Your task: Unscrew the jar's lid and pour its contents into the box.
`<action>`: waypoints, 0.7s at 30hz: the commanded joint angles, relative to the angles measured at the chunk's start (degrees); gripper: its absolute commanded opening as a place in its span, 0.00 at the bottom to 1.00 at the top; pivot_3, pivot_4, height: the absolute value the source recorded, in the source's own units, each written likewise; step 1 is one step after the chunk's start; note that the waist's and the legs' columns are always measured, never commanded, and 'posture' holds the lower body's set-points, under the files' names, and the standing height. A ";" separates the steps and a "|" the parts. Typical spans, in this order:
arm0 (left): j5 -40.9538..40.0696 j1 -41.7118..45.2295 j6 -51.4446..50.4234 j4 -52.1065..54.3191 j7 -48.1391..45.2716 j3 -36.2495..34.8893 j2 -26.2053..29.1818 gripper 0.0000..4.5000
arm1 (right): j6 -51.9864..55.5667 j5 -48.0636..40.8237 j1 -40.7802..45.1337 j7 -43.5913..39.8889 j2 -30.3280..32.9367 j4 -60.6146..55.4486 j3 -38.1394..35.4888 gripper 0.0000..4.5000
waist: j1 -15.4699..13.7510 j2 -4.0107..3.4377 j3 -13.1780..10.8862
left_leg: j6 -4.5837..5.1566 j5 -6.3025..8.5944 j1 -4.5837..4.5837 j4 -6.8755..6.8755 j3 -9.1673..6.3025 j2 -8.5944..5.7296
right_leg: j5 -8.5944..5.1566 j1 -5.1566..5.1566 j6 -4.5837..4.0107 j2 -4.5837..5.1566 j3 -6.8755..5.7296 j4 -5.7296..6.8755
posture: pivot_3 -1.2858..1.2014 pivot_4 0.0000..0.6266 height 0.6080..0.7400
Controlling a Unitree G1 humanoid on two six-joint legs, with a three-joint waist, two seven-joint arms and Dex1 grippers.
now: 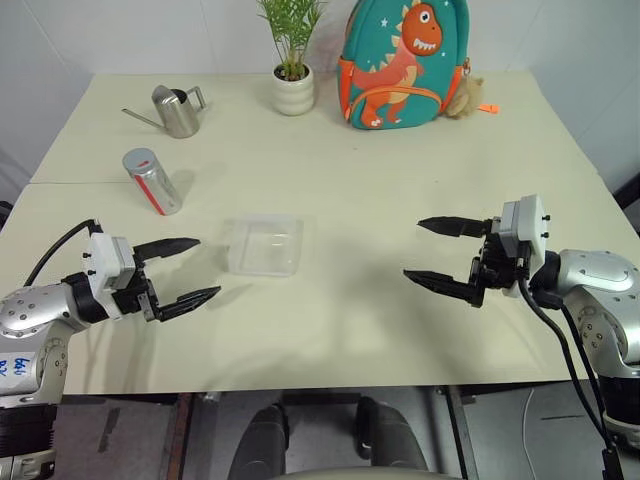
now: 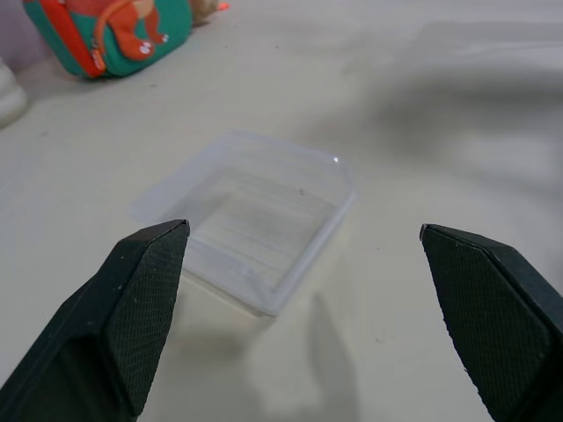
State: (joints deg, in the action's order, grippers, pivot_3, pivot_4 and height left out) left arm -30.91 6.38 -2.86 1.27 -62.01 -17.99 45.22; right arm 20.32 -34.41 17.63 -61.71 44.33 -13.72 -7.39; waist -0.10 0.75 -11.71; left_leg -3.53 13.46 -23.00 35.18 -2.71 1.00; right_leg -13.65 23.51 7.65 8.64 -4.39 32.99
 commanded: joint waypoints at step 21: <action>21.72 14.57 -0.50 -9.15 64.52 -5.63 -27.37 1.00 | 4.56 4.19 18.92 9.41 -16.82 3.13 11.48 1.00 | -0.81 0.44 0.22 | -0.02 0.00 -0.04 0.55 0.11 0.01 | 0.47 -0.01 0.14 -0.12 0.29 0.44 | 0.52 0.24 1.00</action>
State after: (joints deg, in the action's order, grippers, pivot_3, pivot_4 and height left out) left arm -10.69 19.50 -5.52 -7.09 1.04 -23.88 17.60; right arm 25.00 -30.67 35.06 -53.51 27.95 -10.27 4.37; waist -0.91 1.19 -11.49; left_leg -3.55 13.45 -23.04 35.79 -2.61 1.02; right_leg -13.18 23.52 7.77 8.52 -4.10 33.37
